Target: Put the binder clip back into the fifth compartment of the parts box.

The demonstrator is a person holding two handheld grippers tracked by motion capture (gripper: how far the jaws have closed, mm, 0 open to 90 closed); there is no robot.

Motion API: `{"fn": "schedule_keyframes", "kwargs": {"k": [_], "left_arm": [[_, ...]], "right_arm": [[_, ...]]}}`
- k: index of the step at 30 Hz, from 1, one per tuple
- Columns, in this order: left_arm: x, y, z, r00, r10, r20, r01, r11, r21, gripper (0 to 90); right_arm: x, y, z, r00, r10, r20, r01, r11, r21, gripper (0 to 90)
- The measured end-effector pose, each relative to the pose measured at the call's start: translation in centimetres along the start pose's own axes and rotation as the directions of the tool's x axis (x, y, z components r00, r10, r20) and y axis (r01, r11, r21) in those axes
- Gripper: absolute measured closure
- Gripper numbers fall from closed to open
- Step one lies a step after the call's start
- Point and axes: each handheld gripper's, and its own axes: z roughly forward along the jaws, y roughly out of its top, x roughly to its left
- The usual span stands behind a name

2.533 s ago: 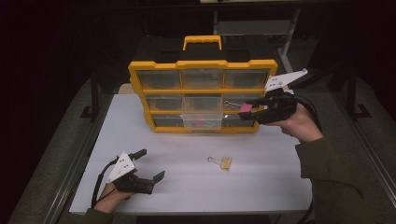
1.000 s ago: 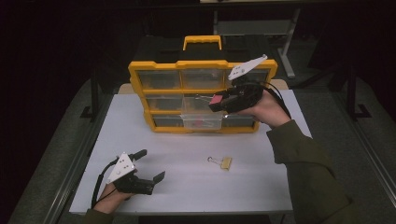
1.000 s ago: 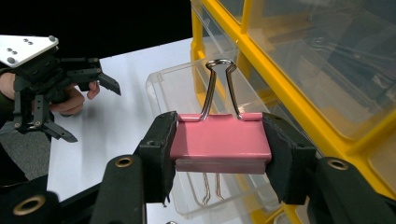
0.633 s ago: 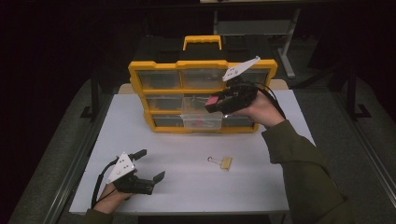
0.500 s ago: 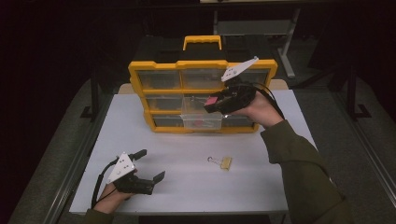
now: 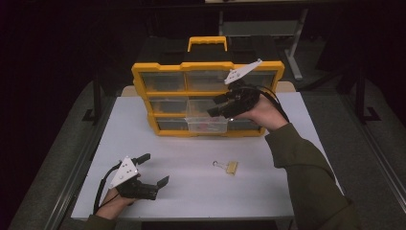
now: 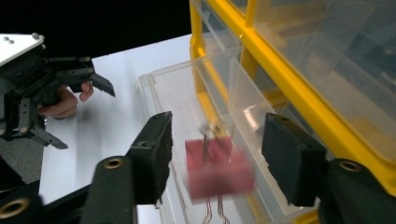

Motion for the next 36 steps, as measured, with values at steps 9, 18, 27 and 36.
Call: {"fn": "schedule_keyframes", "kwargs": {"k": [9,18,27,36], "left_arm": [[0.0,0.0,0.0,1.0,-0.006,0.001,0.006,1.0,0.0,0.0],[-0.1,-0.1,0.0,0.9999,-0.014,0.001,0.014,0.9999,0.0,0.0],[-0.2,-0.1,0.1,0.9998,-0.02,0.001,0.02,0.9998,0.004,0.0],[-0.2,-0.1,0.1,0.9997,-0.023,-0.001,0.023,0.9997,0.005,0.0]], "right_arm": [[0.1,0.0,-0.8,0.9998,0.004,0.017,-0.004,1.0,-0.014,36.9],[0.2,-0.3,-2.0,0.9993,0.01,0.037,-0.009,1.0,-0.021,33.0],[0.3,-1.2,-3.1,0.9985,0.016,0.053,-0.015,1.0,-0.023,28.9],[0.4,-2.4,-4.4,0.9972,0.027,0.07,-0.025,0.999,-0.029,23.5]]}}
